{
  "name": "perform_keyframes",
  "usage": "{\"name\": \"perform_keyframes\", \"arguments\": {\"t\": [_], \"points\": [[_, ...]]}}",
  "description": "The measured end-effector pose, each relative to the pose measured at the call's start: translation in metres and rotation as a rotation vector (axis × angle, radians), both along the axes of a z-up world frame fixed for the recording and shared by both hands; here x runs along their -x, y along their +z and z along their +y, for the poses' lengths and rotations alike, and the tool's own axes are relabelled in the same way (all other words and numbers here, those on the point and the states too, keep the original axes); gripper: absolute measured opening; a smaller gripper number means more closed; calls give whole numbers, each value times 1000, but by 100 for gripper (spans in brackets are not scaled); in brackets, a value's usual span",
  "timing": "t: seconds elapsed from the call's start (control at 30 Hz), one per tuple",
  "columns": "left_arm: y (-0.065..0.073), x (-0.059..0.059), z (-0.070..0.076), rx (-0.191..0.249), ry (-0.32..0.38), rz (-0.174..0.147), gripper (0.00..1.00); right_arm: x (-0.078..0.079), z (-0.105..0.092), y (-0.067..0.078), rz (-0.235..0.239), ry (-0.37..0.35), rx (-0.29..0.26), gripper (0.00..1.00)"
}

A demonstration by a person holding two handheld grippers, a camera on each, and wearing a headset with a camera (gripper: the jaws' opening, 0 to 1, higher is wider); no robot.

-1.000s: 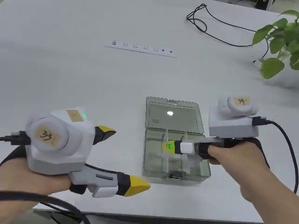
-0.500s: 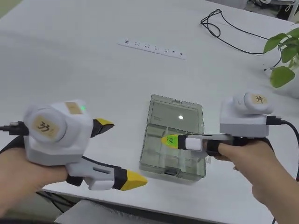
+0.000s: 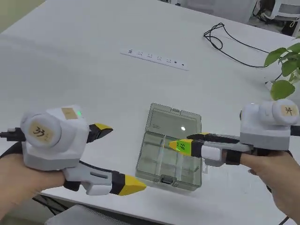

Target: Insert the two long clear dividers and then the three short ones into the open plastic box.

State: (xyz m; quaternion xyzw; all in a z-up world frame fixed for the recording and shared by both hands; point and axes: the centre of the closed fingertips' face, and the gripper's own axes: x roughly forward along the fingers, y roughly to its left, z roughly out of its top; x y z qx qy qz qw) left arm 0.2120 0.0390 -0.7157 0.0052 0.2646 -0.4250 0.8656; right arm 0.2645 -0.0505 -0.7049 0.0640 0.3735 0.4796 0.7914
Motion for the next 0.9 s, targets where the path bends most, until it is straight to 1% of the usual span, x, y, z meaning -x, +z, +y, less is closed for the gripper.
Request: {"name": "perform_keyframes", "arguments": {"t": [0.07, 0.17, 0.23, 0.3, 0.33, 0.43, 0.53, 0.6, 0.67, 0.7, 0.77, 0.83, 0.87, 0.9], "points": [[1, -1, 1, 1, 2, -2, 96, -1, -3, 2, -38, 27, 12, 56], [0, -2, 2, 2, 4, 2, 96, 1, -12, 3, -47, 35, 17, 60], [0, -3, 2, 4, 0, 1, 96, 0, -17, 2, -81, 57, 29, 64], [-1, -4, 1, 6, 1, 5, 95, 2, -24, 0, -95, 84, 57, 65], [-2, -5, 1, 5, 0, 7, 95, 2, -28, -1, -115, 102, 67, 65], [-1, -5, -1, 12, -4, 8, 95, 2, -37, -2, -136, 125, 91, 65], [-2, -7, -3, 15, -12, 9, 96, 2, -48, -5, -171, 167, 144, 65], [-2, -9, -4, 18, -14, 11, 96, 4, -51, -6, -180, 180, 157, 69], [-2, -10, -4, 19, -13, 12, 95, 4, -58, -9, -203, 207, 203, 72], [-2, -11, -4, 21, -13, 12, 95, 4, -63, -12, -217, 233, 233, 72], [-2, -12, -4, 24, -13, 12, 95, 6, -67, -15, -219, 253, 256, 72], [-3, -13, -4, 23, -14, 13, 96, 5, -73, -18, -237, 277, 271, 72], [-4, -14, -4, 22, -15, 14, 96, 5, -76, -21, -237, 290, 282, 72], [-4, -14, -4, 21, -16, 15, 96, 6, -81, -26, -234, 311, 309, 72]]}}
